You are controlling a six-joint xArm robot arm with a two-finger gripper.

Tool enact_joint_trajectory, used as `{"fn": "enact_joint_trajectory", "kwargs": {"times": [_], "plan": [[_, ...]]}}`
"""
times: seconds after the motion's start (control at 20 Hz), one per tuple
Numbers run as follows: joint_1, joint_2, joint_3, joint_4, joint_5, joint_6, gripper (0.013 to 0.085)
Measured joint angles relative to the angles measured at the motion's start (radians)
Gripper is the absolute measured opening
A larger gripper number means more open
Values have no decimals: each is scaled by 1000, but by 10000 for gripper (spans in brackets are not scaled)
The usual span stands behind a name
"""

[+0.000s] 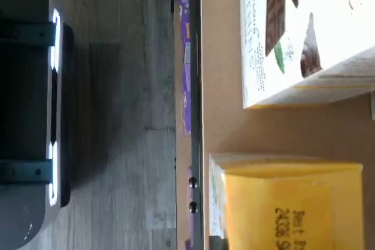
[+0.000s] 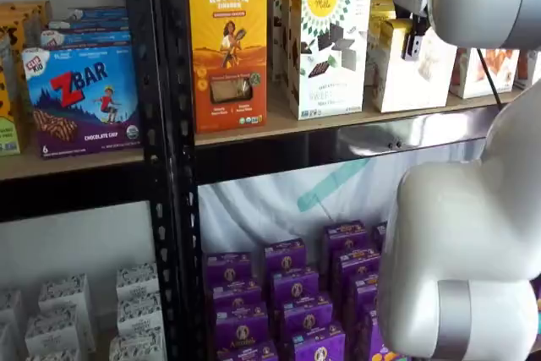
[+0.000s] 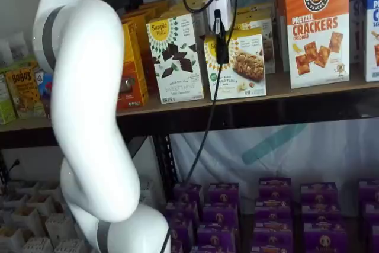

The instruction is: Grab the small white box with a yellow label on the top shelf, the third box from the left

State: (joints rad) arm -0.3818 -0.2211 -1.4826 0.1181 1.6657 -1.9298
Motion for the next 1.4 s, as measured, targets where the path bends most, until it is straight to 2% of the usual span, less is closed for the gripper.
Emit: {"fn": "enact_joint_trajectory", "kwargs": {"times": [0.15,0.3,0.45,0.6,1.0,1.4], "plan": [[-7,-10,-8,2,34,-4,330],[-25,-26,-21,14,102,-15,330],[-44,-62,-2,30,130,-28,330],[-53,-107,28,25,150,-36,330],[-52,-256,141,-10,212,-40,330],[-53,-316,191,-10,240,-40,330]]}}
